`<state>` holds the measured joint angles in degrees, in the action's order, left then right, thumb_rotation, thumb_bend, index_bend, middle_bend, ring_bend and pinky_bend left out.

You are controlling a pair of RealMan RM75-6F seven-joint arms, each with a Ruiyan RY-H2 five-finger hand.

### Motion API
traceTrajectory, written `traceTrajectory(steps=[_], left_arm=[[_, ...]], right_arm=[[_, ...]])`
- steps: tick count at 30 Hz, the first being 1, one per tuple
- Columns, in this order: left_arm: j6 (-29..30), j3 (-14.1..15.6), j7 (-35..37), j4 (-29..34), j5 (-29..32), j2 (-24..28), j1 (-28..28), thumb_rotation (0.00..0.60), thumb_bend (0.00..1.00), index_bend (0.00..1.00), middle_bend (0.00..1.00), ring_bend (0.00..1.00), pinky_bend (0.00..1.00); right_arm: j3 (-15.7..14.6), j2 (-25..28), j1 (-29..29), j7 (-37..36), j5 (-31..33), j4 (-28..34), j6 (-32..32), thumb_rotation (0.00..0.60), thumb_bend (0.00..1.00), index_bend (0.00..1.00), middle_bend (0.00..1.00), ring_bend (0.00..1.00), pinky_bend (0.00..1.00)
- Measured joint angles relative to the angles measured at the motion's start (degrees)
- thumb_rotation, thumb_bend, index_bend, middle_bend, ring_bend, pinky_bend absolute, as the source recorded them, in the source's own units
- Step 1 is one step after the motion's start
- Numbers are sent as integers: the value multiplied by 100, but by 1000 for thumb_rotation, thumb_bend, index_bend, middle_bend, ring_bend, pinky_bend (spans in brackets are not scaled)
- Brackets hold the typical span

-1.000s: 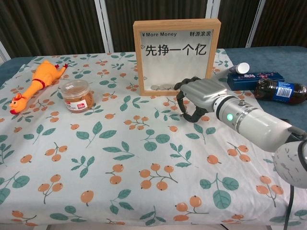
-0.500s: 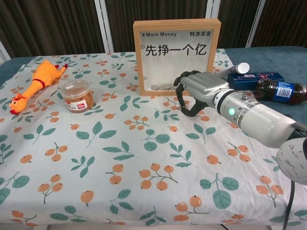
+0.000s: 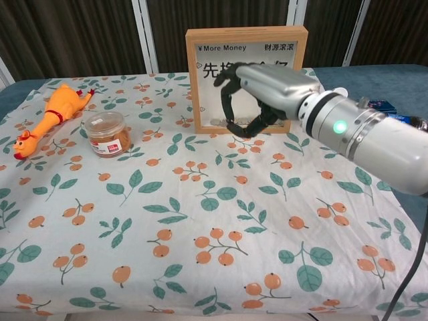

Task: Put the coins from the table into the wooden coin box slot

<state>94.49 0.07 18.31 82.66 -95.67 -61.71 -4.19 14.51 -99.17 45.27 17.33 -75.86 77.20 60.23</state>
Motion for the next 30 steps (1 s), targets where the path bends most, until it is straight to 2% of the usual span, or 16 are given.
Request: traceTrajectory(steps=[5,9,12,17,20,25,30], left_arm=[[-16,7,-39,19,-6,-4,-5,600,428,0,0,0,0],[-54,11,-59,27,6,-3,-16,600,428,0,0,0,0],[-87,6,-58,30,34,-1,-26,600,428,0,0,0,0],[-135,4,-81,39,59,-1,-40,600,430,0,0,0,0],[-150,3,-109,50,64,-7,-48,600,428,0,0,0,0],[-196,-4,-112,55,105,-5,-59,600,428,0,0,0,0],[-208,-18,-75,39,146,3,-58,600,430,0,0,0,0]], right_arm=[[413,665,-15,139,293,1163,74,600,563,752,262,0,138],[843,944,87,410,729,1520,51,600,563,752,262,0,138],[1196,1136,305,839,1319,1632,-16,600,563,751,262,0,138],[1711,1450,822,1812,2722,1670,-42,600,563,747,262,0,138],[1918,1588,1185,2334,3597,1568,-27,600,563,746,261,0,138],[2036,1716,1752,3080,4867,1202,2,600,562,746,261,0,138],[1932,1812,2255,3801,5889,792,24,600,563,746,260,0,138]])
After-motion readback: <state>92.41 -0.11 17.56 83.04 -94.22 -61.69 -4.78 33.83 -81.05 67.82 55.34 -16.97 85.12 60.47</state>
